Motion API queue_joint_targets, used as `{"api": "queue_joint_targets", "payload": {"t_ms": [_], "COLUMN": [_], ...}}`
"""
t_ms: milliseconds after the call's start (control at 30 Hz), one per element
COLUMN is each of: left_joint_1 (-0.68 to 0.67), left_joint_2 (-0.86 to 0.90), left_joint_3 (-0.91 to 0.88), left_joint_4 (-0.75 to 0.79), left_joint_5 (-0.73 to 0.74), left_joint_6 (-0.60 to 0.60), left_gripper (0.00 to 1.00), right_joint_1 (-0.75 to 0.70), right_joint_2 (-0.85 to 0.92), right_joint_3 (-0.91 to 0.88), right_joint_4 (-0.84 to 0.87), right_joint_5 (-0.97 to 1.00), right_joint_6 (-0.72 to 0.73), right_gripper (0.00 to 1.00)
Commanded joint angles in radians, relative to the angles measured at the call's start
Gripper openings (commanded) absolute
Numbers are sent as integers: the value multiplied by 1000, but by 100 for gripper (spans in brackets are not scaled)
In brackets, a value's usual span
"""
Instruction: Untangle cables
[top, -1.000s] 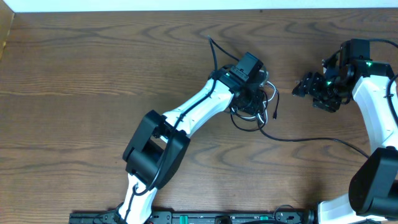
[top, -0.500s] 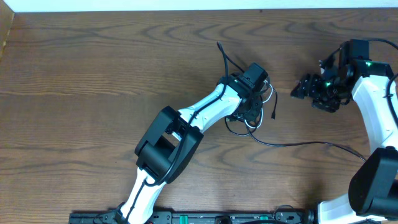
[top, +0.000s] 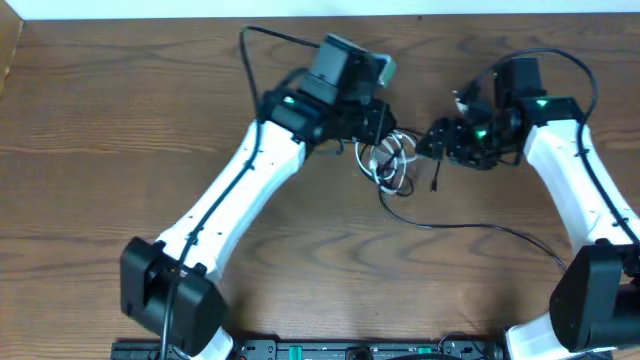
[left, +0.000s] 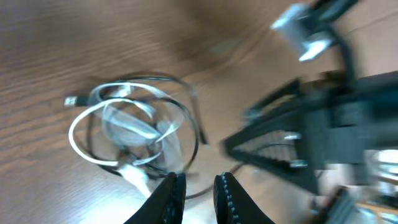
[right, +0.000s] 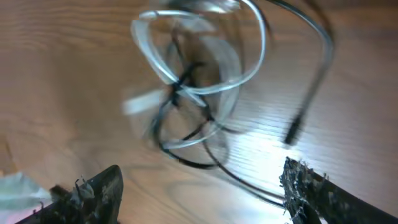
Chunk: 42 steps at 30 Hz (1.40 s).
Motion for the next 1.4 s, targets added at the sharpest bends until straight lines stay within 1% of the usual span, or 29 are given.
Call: {"api": "queue_joint_targets", "payload": {"t_ms": [0, 100, 167, 267, 333, 433, 600, 767, 833, 967, 1000, 1033, 1100, 1200, 1233, 1367], "left_joint_1": [43, 75, 85, 81, 69, 50, 13, -36, -56, -85, -88, -88, -86, -73, -67, -40], "left_joint_2": [23, 23, 24, 29, 31, 35, 78, 172, 203, 253, 259, 266, 266, 261, 257, 204], "left_joint_3": [5, 5, 5, 2, -15, -60, -123, -127, -127, -127, -127, -127, -127, -125, -121, -86], "left_joint_4": [-11, -13, -23, -68, -86, -74, -13, 55, 79, 108, 107, 105, 95, 90, 85, 26], "left_joint_5": [211, 242, 233, 135, 44, -15, -36, -28, -24, -26, -31, -41, -78, -103, -103, -102], "left_joint_6": [-12, -12, -5, 31, 36, 53, 61, 61, 60, 60, 60, 60, 60, 61, 60, 60], "left_gripper": [21, 21, 21, 22, 26, 32, 44, 53, 55, 55, 54, 51, 38, 9, 7, 7], "right_joint_1": [35, 64, 69, 53, 33, -6, -50, -56, -56, -56, -56, -56, -56, -55, -55, -48], "right_joint_2": [-2, -2, -2, -2, -2, -2, -2, -2, -2, -2, -2, -2, -2, -2, -2, -2], "right_joint_3": [11, 11, 11, 11, 11, 11, 11, 11, 11, 11, 11, 11, 11, 11, 11, 11], "right_joint_4": [33, 54, 35, 12, 11, 6, -2, -12, -15, -22, -24, -24, -25, -24, -25, -24], "right_joint_5": [-70, -52, 33, 145, 164, 168, 168, 168, 168, 171, 171, 171, 171, 171, 170, 163], "right_joint_6": [68, 108, 166, 220, 221, 214, 182, 167, 164, 150, 148, 144, 142, 142, 142, 138], "right_gripper": [78, 77, 76, 77, 78, 78, 78, 79, 79, 79, 79, 79, 79, 79, 79, 79]}}
